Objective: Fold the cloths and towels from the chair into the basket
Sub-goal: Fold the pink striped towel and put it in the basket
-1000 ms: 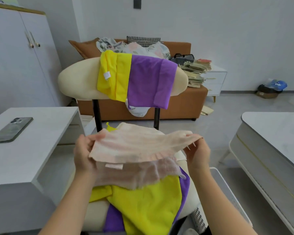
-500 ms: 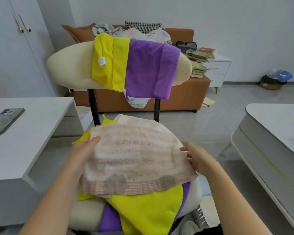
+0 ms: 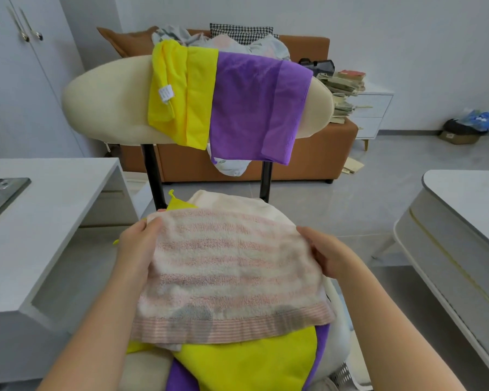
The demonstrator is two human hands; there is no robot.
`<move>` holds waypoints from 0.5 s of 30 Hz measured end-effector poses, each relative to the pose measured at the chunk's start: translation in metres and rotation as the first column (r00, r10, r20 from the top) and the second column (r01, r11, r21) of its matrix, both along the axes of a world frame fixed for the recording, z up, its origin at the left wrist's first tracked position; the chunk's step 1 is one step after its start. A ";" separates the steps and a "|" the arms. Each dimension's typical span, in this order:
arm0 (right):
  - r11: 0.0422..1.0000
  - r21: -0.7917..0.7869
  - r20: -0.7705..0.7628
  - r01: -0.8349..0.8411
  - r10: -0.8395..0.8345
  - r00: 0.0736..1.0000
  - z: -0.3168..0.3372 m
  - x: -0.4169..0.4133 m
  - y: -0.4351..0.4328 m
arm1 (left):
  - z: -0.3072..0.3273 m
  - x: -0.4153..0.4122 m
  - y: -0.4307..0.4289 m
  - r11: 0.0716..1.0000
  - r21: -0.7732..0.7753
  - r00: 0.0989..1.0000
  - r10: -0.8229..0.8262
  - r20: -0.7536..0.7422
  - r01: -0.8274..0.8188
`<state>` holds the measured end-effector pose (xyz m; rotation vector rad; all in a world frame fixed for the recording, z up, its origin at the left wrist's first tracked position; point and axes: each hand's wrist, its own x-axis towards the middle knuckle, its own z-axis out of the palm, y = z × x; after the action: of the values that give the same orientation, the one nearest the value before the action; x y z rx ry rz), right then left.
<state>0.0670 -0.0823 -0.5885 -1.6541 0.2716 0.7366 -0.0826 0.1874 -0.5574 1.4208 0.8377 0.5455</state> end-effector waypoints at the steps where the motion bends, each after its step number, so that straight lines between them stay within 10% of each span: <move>1: 1.000 -0.024 0.012 -0.016 0.017 1.000 0.001 0.001 0.002 | 0.001 0.001 -0.001 1.000 -0.012 1.000 0.001 0.015 -0.001; 15: 0.982 0.166 0.276 0.089 -0.133 0.952 0.023 -0.010 0.006 | 0.003 0.003 0.008 0.998 0.051 0.998 0.027 0.062 -0.031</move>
<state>0.0566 -0.0760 -0.5651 -1.5628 0.0986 0.4147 -0.0800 0.1951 -0.5543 1.4340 0.8014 0.6338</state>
